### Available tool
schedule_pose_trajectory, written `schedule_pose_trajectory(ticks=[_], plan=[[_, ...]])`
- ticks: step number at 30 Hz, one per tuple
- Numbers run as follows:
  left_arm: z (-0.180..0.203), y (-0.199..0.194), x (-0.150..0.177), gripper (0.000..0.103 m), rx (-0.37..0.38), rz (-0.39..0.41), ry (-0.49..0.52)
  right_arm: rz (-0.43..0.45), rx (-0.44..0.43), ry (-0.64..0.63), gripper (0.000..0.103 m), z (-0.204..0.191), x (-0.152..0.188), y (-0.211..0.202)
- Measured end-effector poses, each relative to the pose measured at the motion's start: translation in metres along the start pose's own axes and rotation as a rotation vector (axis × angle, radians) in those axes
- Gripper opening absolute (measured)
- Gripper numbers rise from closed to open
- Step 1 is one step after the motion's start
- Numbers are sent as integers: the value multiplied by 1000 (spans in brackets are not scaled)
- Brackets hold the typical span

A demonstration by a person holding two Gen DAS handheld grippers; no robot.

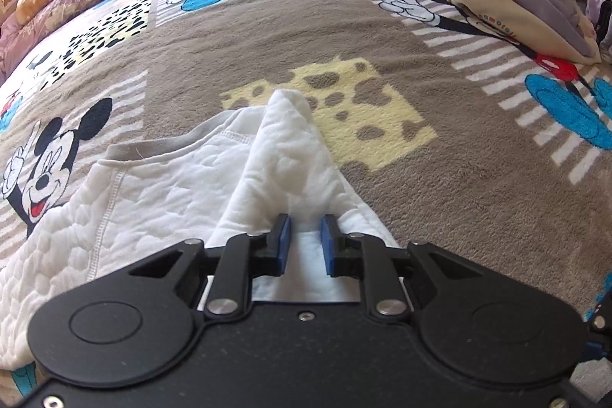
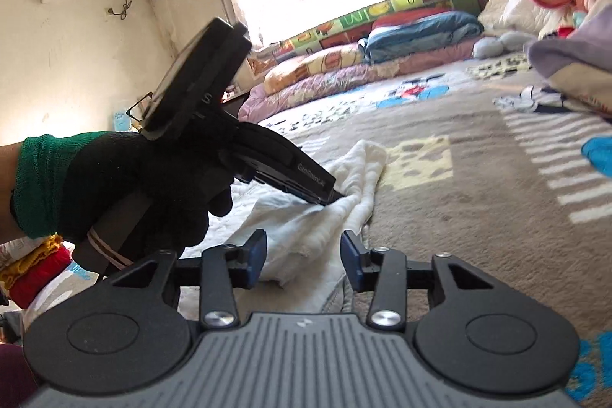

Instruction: Fold clothes

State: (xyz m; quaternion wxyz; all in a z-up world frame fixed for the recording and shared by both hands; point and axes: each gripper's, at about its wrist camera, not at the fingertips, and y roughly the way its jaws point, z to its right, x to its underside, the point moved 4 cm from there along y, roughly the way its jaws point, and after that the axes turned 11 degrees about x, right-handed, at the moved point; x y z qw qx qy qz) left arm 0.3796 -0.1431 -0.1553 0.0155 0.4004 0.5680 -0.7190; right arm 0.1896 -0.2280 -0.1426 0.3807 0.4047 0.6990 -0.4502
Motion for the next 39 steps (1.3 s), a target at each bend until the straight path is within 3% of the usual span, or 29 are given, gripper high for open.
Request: schedule_pose_trajectory(ticks=[2, 4, 9, 12, 16, 23, 25, 29, 32, 36, 39], plan=[[1, -1, 1, 15, -8, 6, -6, 46, -5, -72, 47, -11, -1, -5], [-1, -2, 1, 15, -2, 10, -19, 19, -47, -134, 55, -20, 0, -1], [-6, -1, 0, 15, 24, 14, -66, -178, -100, -112, 57, -18, 7, 23], [-6, -2, -1, 15, 27, 11, -70, -218, -130, -82, 58, -12, 7, 27], [-8, -17, -1, 15, 44, 58, -85, -197, -154, -97, 67, -16, 10, 24], [-34, -87, 42, 43, 101, 250, -214, -63, -194, -35, 67, -10, 2, 6], [-46, -106, 62, 43, 109, 293, -257, -17, -200, -19, 67, -7, 0, -2], [-79, -143, 100, 47, 95, 394, -384, 33, -193, 48, 67, 5, -3, -7], [-119, -161, 129, 51, 48, 470, -543, 29, -177, 126, 68, 19, -4, -1], [-177, -159, 169, 52, 5, 503, -787, 13, -162, 229, 79, 38, -2, 8], [-212, -153, 202, 52, -4, 521, -946, -10, -148, 258, 79, 44, 1, 17]])
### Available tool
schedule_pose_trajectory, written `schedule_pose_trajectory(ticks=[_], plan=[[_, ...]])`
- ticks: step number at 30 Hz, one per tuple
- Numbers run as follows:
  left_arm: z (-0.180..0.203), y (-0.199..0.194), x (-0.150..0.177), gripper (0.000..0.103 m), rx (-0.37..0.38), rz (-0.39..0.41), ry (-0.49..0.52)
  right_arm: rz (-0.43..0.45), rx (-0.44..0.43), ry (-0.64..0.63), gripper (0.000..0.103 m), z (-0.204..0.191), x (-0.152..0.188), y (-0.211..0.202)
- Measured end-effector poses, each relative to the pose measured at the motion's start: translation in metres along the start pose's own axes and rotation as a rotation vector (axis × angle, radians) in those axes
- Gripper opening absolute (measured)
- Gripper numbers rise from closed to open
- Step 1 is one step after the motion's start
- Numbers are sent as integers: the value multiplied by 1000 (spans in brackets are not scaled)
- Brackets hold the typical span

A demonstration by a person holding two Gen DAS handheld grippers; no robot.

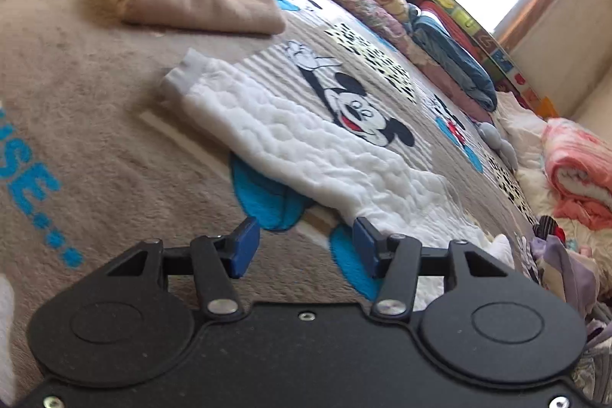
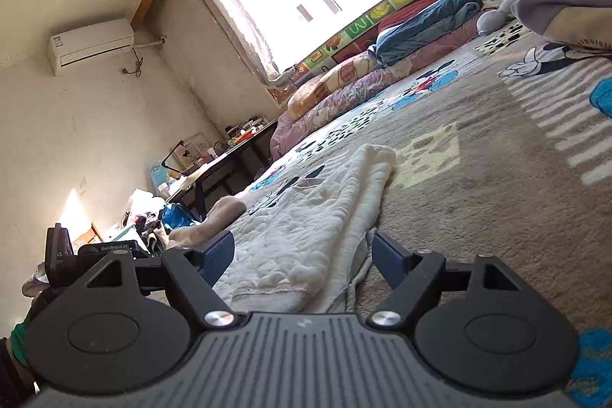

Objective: Fold clothes
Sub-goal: 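Grasp the grey-trimmed sleeve cuff with the left gripper and lift it, then carry the sleeve across the shirt body and open the left gripper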

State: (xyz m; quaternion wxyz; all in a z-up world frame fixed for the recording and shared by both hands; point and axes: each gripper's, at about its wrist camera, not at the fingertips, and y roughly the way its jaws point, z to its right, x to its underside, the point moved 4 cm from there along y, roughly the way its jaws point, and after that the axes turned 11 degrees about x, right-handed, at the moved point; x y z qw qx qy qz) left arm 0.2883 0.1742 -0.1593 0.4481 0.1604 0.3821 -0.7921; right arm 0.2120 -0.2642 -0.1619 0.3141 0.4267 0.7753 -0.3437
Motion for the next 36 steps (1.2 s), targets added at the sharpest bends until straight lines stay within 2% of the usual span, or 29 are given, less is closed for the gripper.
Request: schedule_pose_trajectory(ticks=[1, 4, 7, 10, 13, 14, 16, 18, 19, 22, 26, 29, 31, 36], plan=[[-13, -1, -2, 52, 12, 10, -50, -4, 1, -2, 79, 0, 1, 1], [-39, -4, -13, 53, 114, 53, -243, -18, 5, -4, 80, 0, 2, 5], [-50, -2, -31, 53, 107, 113, -301, -30, 6, 18, 81, 3, 2, 6], [-55, 4, -42, 53, 108, 133, -331, -40, 10, 36, 81, 6, 2, 8], [-53, 9, -48, 48, 103, 153, -318, -50, 16, 46, 81, 8, 2, 9], [-53, 10, -49, 46, 107, 162, -318, -55, 15, 48, 82, 9, 2, 10], [-52, 13, -51, 34, 115, 179, -318, -66, 14, 55, 83, 10, 2, 11], [-51, 15, -53, 13, 123, 198, -317, -74, 12, 62, 84, 11, 2, 12], [-47, 14, -54, 10, 131, 213, -310, -78, 11, 65, 84, 12, 2, 13], [-18, 7, -58, 7, 182, 247, -198, -87, 9, 69, 85, 12, 2, 14], [57, 2, -46, 7, 216, 234, 143, -95, 11, 72, 85, 13, 2, 15], [111, 11, -19, 7, 218, 188, 407, -98, 11, 75, 85, 13, 2, 16], [138, 19, 3, 7, 204, 159, 545, -101, 12, 74, 85, 13, 2, 16], [167, 49, 37, 7, 227, 74, 657, -115, 0, 78, 85, 12, 1, 15]])
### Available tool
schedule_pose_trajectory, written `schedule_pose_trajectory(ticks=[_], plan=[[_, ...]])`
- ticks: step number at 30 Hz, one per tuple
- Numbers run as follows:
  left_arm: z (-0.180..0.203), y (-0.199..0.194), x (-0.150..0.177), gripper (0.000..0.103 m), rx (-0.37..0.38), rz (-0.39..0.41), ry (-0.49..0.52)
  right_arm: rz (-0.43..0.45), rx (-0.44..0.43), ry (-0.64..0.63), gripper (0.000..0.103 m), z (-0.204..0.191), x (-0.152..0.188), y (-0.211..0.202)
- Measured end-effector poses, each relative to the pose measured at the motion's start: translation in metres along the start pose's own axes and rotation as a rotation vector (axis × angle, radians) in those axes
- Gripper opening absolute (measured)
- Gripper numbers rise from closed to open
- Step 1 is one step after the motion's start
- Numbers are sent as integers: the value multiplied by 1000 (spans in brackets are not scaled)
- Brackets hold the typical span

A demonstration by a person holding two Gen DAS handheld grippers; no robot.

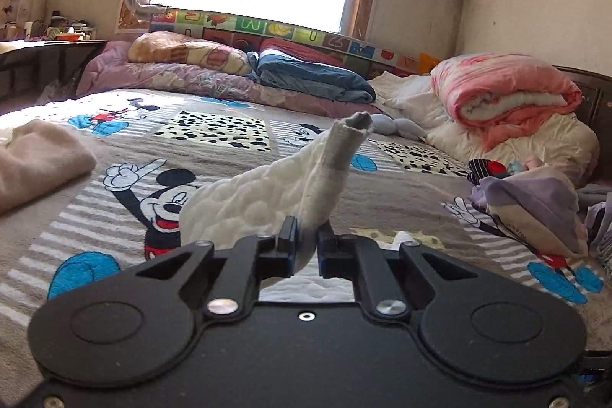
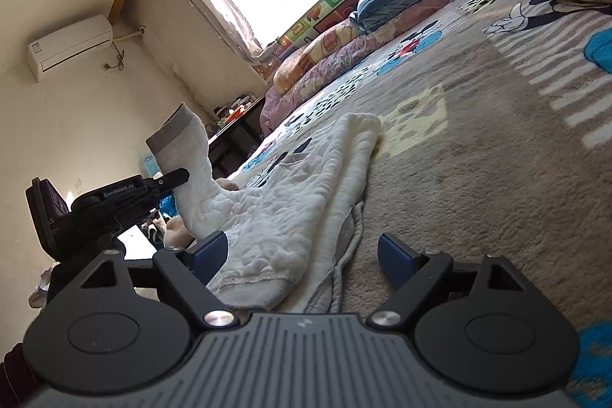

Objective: Fold clothes
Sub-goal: 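Carry the sleeve across the shirt body and open the left gripper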

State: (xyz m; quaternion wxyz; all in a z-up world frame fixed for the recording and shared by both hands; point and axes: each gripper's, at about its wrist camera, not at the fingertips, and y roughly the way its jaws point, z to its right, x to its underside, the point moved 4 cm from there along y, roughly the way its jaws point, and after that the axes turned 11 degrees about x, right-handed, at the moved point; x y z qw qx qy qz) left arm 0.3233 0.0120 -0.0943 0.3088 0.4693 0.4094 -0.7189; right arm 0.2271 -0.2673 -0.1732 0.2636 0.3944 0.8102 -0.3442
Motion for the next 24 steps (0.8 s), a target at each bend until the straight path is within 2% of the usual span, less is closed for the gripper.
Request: schedule_pose_trajectory(ticks=[5, 7, 8, 9, 12, 14, 18, 21, 24], plan=[[31, 28, 26, 8, -1, -147, 174, -14, 1, 75, 80, 0, -12, -9], [40, 30, 32, 20, 78, -170, 186, -11, 6, 108, 81, -4, -17, -14], [45, 29, 34, 34, 116, -178, 188, -10, 12, 115, 83, -8, -18, -15], [43, 24, 30, 44, 141, -161, 155, -9, 32, 115, 85, -13, -19, -15], [36, 8, 18, 44, 215, -107, 57, -32, 53, 137, 85, -28, -22, -7], [22, -8, 7, 44, 219, -53, -22, -42, 58, 160, 85, -38, -25, -2], [-15, -34, 2, 44, 186, 14, -151, -77, 96, 202, 80, -58, -31, 17], [-39, -47, 7, 44, 135, 21, -204, -120, 129, 256, 71, -68, -31, 33], [-55, -58, 13, 44, 102, 18, -224, -172, 146, 357, 67, -74, -22, 50]])
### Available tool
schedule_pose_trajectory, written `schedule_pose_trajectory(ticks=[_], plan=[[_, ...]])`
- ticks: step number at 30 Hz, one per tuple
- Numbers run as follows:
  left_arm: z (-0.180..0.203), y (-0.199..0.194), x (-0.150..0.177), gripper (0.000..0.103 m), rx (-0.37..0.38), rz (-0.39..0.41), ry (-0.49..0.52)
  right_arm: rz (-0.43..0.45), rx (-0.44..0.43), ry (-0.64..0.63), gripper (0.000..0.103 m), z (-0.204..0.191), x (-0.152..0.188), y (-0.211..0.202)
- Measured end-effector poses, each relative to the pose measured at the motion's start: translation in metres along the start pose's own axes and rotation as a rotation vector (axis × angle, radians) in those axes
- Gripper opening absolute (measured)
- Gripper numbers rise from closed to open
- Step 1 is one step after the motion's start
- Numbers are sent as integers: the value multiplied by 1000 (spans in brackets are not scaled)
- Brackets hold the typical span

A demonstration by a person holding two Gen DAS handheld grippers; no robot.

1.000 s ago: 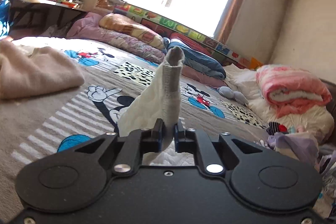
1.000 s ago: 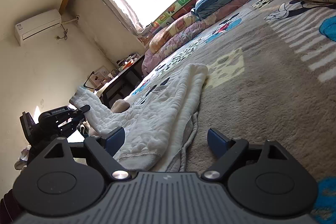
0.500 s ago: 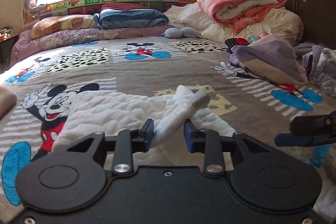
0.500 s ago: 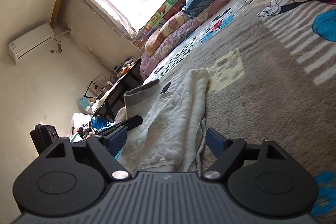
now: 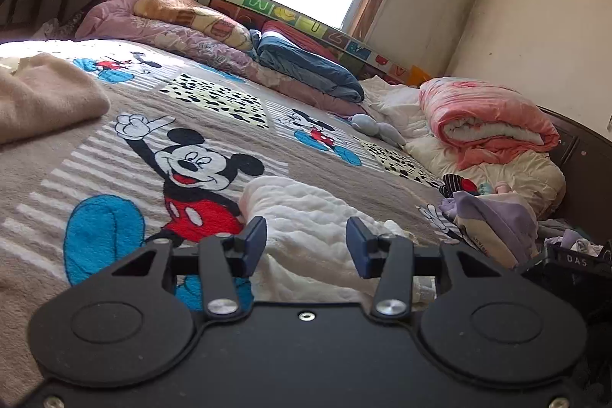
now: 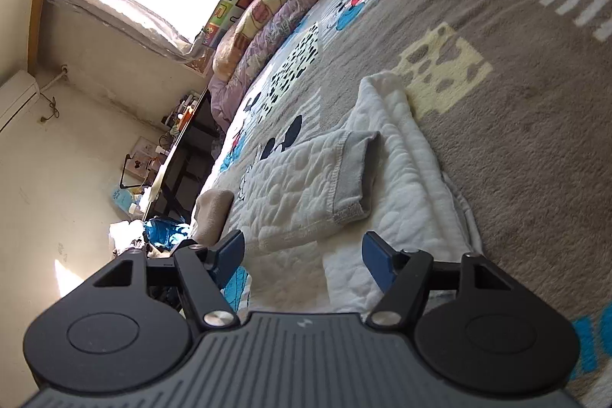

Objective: Fold clothes
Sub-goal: 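Grasp the shirt side edge with the right gripper and lift it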

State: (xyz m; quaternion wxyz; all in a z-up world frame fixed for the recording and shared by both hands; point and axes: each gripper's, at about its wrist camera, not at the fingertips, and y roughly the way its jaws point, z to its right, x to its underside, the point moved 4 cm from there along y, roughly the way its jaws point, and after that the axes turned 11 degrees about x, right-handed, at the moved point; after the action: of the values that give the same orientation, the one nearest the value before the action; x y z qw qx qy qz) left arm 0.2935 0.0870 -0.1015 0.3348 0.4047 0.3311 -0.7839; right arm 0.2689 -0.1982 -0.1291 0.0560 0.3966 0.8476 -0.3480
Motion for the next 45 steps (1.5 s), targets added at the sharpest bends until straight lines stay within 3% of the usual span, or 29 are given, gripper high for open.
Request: schedule_pose_trajectory(ticks=[5, 9, 15, 18, 22, 24, 27, 35, 40, 45], plan=[[-8, -20, 10, 44, 12, -22, -1, 13, 36, 108, 66, -3, 9, 20], [2, -29, 20, 44, 68, -73, 74, 49, 10, 274, 66, 10, 8, 31], [23, -31, 37, 44, 144, -140, 172, 122, 45, 361, 60, 14, 8, 39], [29, -28, 42, 44, 142, -167, 220, 132, 114, 328, 56, 10, 9, 46], [34, -23, 50, 44, 135, -216, 288, 158, 144, 303, 47, 7, 7, 51], [34, -22, 53, 44, 129, -232, 306, 166, 149, 291, 24, 8, 5, 53], [32, -24, 54, 44, 122, -242, 322, 185, 160, 230, 13, 4, -2, 50], [11, -40, 41, 44, 114, -215, 314, 264, 105, 54, 10, -25, -43, 29], [-10, -56, 33, 29, 92, -191, 299, 278, 133, -47, 10, -37, -76, 24], [-9, -47, 47, 20, 80, -265, 358, 305, 177, -128, 9, -40, -108, 19]])
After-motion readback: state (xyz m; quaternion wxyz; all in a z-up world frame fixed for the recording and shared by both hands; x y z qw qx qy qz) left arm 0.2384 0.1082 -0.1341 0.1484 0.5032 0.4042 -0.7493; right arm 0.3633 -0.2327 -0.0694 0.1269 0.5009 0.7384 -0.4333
